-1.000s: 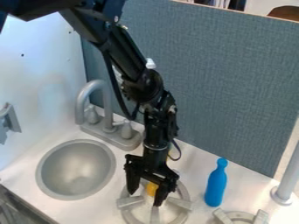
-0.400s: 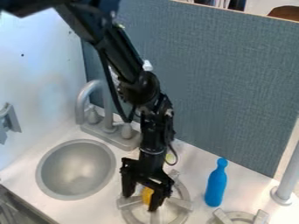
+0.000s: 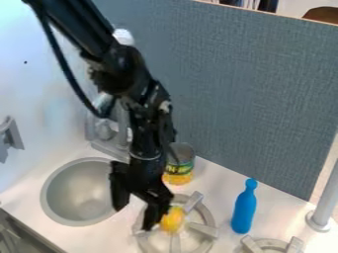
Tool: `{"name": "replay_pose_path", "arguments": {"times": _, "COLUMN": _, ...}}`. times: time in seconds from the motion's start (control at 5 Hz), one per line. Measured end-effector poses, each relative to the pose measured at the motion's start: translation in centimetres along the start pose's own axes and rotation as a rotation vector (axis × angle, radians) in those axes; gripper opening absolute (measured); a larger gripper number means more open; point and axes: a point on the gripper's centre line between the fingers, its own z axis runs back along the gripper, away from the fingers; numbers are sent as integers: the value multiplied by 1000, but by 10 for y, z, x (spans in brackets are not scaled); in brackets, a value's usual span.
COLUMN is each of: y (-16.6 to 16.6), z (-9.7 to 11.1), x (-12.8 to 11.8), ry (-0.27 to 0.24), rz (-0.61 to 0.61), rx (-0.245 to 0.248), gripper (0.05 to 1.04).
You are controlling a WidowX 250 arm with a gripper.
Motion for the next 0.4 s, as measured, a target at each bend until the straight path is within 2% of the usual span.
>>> {"name": "replay_pose_path", "arguments": {"times": 0.2, "y": 1, "z": -3, "x": -8, "ry": 6, "rz": -27, "rx": 9, "gripper": 1001}}
{"name": "replay_pose_path", "arguments": {"times": 0.4, "y": -10, "z": -7, "x": -2, "ry": 8, "rz": -74, "rx": -19, "gripper": 1001}}
